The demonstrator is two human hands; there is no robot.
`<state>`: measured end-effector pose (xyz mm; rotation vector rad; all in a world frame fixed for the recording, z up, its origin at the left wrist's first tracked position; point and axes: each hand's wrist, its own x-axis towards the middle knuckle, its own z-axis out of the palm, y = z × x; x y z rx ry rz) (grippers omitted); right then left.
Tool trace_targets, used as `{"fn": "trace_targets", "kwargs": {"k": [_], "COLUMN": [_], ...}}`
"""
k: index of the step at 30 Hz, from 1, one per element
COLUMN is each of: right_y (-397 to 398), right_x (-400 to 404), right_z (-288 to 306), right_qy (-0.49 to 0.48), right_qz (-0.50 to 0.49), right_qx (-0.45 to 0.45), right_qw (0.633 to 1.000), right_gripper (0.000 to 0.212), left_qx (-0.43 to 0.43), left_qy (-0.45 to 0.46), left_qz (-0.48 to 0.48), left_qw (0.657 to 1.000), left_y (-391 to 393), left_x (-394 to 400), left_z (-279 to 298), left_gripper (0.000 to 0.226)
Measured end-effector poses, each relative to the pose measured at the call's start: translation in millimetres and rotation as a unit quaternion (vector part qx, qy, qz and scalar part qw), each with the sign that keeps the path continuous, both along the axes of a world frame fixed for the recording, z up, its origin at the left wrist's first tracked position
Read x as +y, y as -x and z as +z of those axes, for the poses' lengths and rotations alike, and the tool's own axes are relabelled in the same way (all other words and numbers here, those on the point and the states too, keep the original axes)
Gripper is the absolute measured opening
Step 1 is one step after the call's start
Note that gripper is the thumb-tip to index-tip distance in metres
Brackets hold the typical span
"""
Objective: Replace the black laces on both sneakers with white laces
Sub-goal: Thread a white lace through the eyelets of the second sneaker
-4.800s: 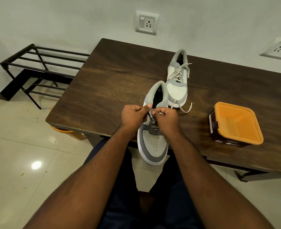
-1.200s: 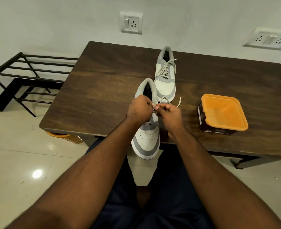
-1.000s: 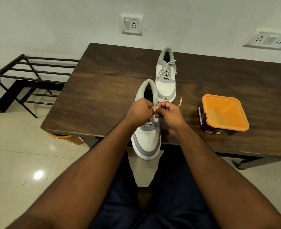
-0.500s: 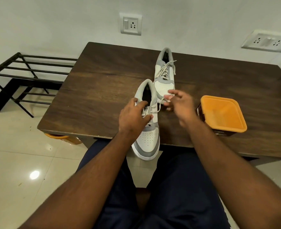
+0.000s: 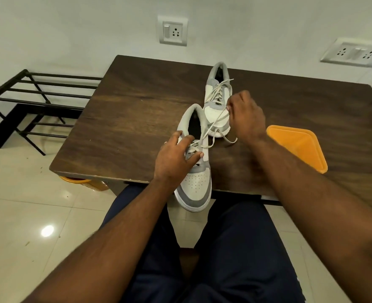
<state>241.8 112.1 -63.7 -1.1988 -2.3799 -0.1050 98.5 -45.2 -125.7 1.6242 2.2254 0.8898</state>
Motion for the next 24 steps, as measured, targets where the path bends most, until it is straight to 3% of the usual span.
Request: {"fn": "trace_targets", "kwargs": {"k": [3,6,9,11,13,16,18,21,22,24], "right_y": [2,4,-2,-10,-17,-22,-20,-14,-12,-4], "right_x": [10,4,-21,-45,-64,-83,-95,-106,-107,-106], "right_z": [-5,-18,-32,-38,-45,-43,-29,-5,2,12], "right_qy": [0.02,0.152,0.318,0.38,0.406,0.435,0.51,0.608,0.613,0.588], "right_qz": [-0.001,-0.007,0.026,0.071,0.1,0.095,0.109,0.155,0.169,0.166], "right_qx": [-0.071,0.03,0.194,0.224,0.196,0.168,0.224,0.299,0.309,0.316], "right_qw": [0.997,0.988,0.927,0.895,0.887,0.88,0.823,0.718,0.707,0.726], "right_gripper": [0.014,0.01,0.022,0.028,0.033,0.027,0.015,0.025,0.028,0.026], "left_qx": [0.03,0.038,0.007,-0.052,-0.124,-0.121,-0.123,-0.258,-0.329,-0.461], "left_qy": [0.006,-0.008,-0.04,-0.053,-0.062,-0.104,-0.143,-0.184,-0.182,-0.139], "left_qz": [0.0,-0.001,0.003,0.016,0.036,0.084,0.079,0.059,0.068,0.086], "left_qw": [1.0,0.999,0.999,0.997,0.99,0.984,0.979,0.947,0.924,0.872], "left_y": [2,2,1,-1,-4,-8,-9,-17,-23,-34], "left_x": [1,0,-2,-3,-6,-11,-15,-26,-32,-41], "left_z": [1,2,2,2,-2,-14,-15,-8,-2,10], "left_gripper": [0.053,0.055,0.067,0.077,0.082,0.061,0.031,0.027,0.028,0.037]}}
